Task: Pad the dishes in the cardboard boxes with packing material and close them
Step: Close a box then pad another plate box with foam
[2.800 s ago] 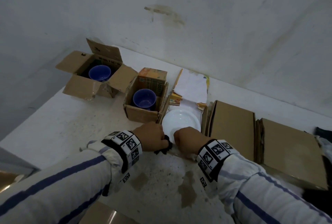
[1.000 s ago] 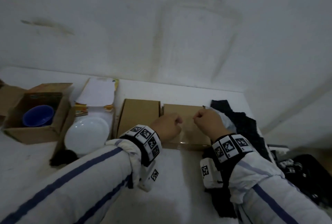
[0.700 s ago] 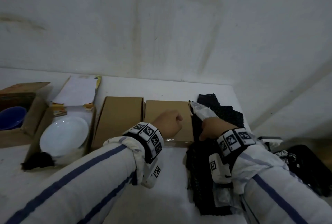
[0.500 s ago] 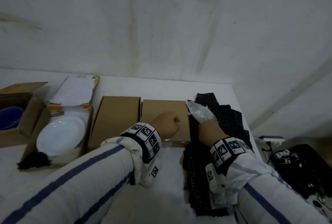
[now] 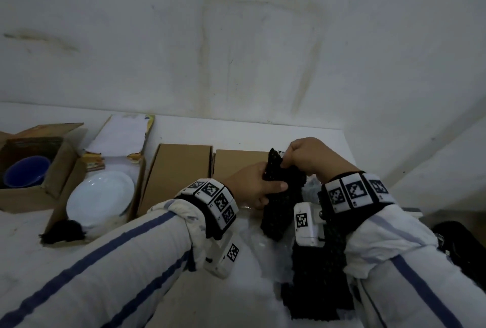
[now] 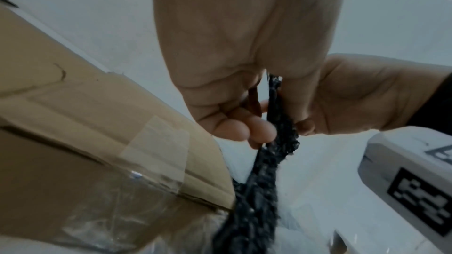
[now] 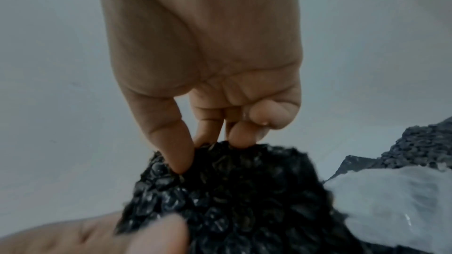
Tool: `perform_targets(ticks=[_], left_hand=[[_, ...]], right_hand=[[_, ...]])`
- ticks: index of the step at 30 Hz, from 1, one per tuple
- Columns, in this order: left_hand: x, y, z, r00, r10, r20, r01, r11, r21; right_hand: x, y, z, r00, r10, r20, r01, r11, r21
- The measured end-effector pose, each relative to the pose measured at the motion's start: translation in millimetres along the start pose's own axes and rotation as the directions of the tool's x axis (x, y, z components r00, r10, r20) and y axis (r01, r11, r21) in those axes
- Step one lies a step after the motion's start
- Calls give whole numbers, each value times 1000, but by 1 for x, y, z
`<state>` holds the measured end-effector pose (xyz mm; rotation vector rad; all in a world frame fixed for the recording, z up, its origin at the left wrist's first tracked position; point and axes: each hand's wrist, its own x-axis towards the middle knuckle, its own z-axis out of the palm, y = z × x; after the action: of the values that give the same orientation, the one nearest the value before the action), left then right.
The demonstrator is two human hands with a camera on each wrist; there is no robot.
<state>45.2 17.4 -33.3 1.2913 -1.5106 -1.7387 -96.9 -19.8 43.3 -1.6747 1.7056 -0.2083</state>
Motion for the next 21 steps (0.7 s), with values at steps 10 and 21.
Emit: perform_targets(ticks=[10,21], left_hand=[[-34,-17,-39,989,-102,-111,106,994,36],[-51,-19,-67,952,-79,-295,-14,954,-300]], right_hand=[[8,-22,46,979,-101,-176,145,955,258],[-8,-38,87,963,70,259,-68,998,-16]])
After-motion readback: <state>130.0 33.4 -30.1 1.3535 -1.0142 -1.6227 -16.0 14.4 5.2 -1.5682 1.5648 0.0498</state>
